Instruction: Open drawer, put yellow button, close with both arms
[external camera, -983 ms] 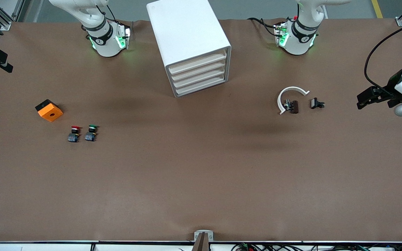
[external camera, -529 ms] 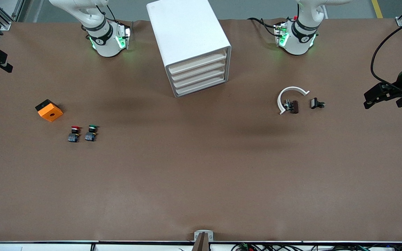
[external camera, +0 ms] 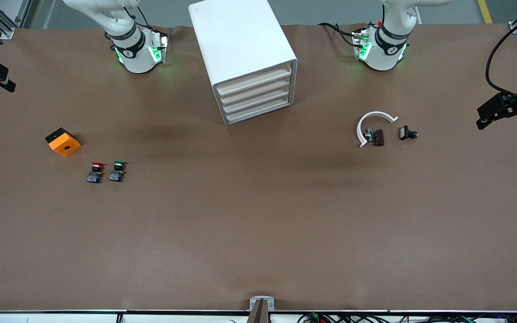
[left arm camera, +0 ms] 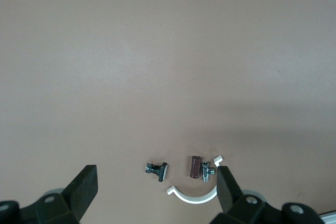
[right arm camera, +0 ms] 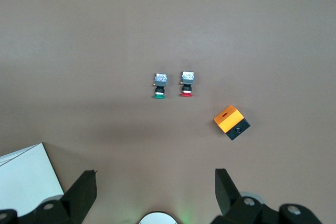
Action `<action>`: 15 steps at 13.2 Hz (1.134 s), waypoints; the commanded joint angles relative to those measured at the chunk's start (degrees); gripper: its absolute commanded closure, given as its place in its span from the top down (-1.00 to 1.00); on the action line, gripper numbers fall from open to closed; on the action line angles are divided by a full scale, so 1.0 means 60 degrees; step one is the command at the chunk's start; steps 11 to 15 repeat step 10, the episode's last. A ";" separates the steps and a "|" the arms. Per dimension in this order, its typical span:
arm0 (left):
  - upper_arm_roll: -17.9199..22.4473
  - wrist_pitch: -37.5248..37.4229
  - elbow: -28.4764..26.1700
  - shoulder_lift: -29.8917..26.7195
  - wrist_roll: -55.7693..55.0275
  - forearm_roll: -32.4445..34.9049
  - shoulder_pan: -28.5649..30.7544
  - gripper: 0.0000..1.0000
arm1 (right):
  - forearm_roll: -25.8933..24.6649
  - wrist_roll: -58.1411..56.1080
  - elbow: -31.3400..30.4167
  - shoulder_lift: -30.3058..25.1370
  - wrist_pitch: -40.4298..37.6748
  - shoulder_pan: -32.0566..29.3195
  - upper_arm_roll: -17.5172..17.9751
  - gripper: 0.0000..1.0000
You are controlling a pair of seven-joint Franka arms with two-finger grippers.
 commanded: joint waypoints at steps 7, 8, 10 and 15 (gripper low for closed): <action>0.0040 -0.0278 0.0139 0.0004 0.0049 -0.0183 -0.0062 1.00 | -0.0090 -0.0095 -0.0042 -0.0155 -0.0150 0.0075 0.0111 1.00; 0.0040 -0.0278 0.0139 0.0004 0.0049 -0.0183 -0.0062 1.00 | -0.0090 -0.0081 -0.0027 -0.0155 -0.0150 0.0076 0.0096 1.00; 0.0040 -0.0278 0.0139 0.0019 0.0049 -0.0183 -0.0062 1.00 | -0.0090 -0.0081 -0.0027 -0.0155 -0.0150 0.0017 0.0038 1.00; 0.0040 -0.0278 0.0139 0.0019 0.0049 -0.0183 -0.0062 1.00 | -0.0090 -0.0081 -0.0027 -0.0155 -0.0150 0.0017 0.0038 1.00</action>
